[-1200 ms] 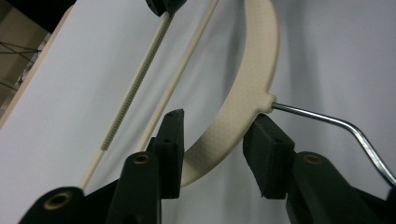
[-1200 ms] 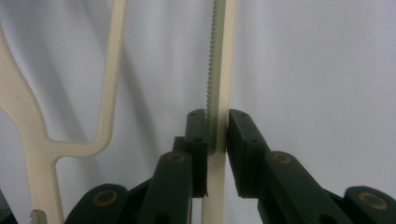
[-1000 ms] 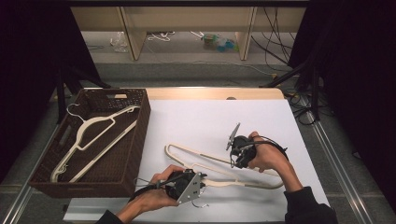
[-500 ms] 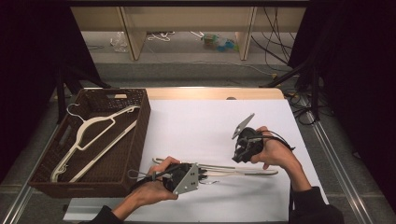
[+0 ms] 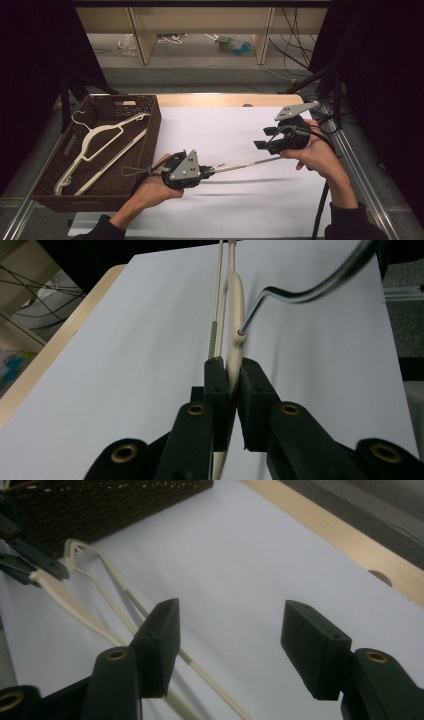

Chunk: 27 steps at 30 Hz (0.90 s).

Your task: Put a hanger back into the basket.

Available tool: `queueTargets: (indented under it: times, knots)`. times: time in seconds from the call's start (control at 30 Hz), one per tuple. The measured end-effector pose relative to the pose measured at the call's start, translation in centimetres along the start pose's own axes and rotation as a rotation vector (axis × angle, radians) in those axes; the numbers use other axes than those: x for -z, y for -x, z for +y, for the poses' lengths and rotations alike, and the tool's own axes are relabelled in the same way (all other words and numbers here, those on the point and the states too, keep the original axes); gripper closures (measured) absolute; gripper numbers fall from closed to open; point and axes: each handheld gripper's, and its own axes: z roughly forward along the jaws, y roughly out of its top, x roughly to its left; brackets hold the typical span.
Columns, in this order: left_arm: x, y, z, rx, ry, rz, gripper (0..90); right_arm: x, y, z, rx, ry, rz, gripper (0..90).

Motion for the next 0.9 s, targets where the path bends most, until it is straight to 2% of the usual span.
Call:
queueTargets:
  times: [0.07, 0.13, 0.2, 0.23, 0.33, 0.43, 0.6, 0.67, 0.9]
  knots:
    - [0.4, -0.4, 0.2, 0.036, 0.003, 0.002, 84.2, 0.6, -0.2, 0.1, 0.001, 0.019, 0.002, 41.0]
    - [0.7, -0.7, 0.3, 0.058, 0.012, 0.012, 85.1, 1.3, -0.3, 0.2, 0.003, 0.042, -0.018, 40.6]
    - [1.3, -1.4, 0.2, 0.118, 0.038, 0.008, 85.8, 1.9, -0.5, 0.2, 0.0, 0.058, -0.026, 40.7]
    - [1.6, -1.9, 0.0, 0.184, 0.063, -0.009, 85.8, 2.2, -0.6, 0.2, 0.001, 0.066, -0.026, 40.7]
    - [1.9, -2.4, -0.2, 0.212, 0.077, -0.006, 85.8, 3.2, -1.1, 0.2, 0.005, 0.097, -0.031, 40.6]
    - [2.3, -2.9, -0.4, 0.272, 0.078, 0.002, 85.8, 3.6, -1.6, 0.0, 0.016, 0.107, -0.027, 40.4]
    - [2.9, -3.5, -0.6, 0.345, 0.104, -0.001, 85.9, 3.3, -2.4, -0.7, 0.031, 0.068, -0.015, 40.2]
    - [3.0, -3.6, -0.7, 0.377, 0.111, 0.005, 85.8, 2.9, -2.8, -1.2, 0.034, 0.048, -0.005, 39.8]
    - [4.1, -4.3, -1.2, 0.458, 0.172, -0.023, 85.8, 1.0, -3.8, -3.2, 0.039, 0.001, 0.011, 38.0]
